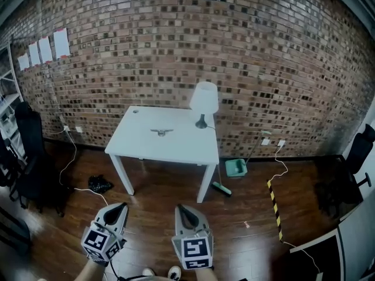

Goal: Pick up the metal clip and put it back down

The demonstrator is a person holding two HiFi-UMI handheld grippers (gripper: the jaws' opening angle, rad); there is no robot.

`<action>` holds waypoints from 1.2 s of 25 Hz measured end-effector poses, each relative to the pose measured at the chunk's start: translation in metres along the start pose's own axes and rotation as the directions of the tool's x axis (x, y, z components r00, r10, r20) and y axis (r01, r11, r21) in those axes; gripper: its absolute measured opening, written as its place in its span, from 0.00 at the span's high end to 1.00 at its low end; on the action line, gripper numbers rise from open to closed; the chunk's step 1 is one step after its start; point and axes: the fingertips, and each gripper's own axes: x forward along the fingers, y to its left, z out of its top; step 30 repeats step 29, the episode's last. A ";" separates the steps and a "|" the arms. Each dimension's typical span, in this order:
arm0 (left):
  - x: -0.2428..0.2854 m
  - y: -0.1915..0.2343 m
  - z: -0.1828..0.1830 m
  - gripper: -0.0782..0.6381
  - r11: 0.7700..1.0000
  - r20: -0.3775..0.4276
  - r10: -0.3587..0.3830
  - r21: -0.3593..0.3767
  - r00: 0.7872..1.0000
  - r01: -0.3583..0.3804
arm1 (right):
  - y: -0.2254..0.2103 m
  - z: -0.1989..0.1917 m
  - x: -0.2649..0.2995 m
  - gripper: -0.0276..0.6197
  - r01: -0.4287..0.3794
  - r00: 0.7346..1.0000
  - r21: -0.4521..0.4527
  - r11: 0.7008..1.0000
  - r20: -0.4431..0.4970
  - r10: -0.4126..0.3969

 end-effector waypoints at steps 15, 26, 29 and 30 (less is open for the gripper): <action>0.003 0.005 0.000 0.88 0.998 0.027 -0.067 0.012 0.997 0.066 | 0.009 -0.002 0.002 0.96 0.037 0.999 -0.028 0.999 -0.024 -0.038; 0.016 0.024 -0.002 0.88 0.996 0.007 -0.080 0.032 0.997 0.080 | 0.008 0.004 0.025 0.96 0.033 0.999 -0.064 0.997 -0.032 -0.035; 0.017 0.030 0.000 0.88 0.996 0.009 -0.085 0.038 0.996 0.085 | 0.010 0.006 0.031 0.96 0.032 0.999 -0.065 0.997 -0.035 -0.034; 0.017 0.030 0.000 0.88 0.996 0.009 -0.085 0.038 0.996 0.085 | 0.010 0.006 0.031 0.96 0.032 0.999 -0.065 0.997 -0.035 -0.034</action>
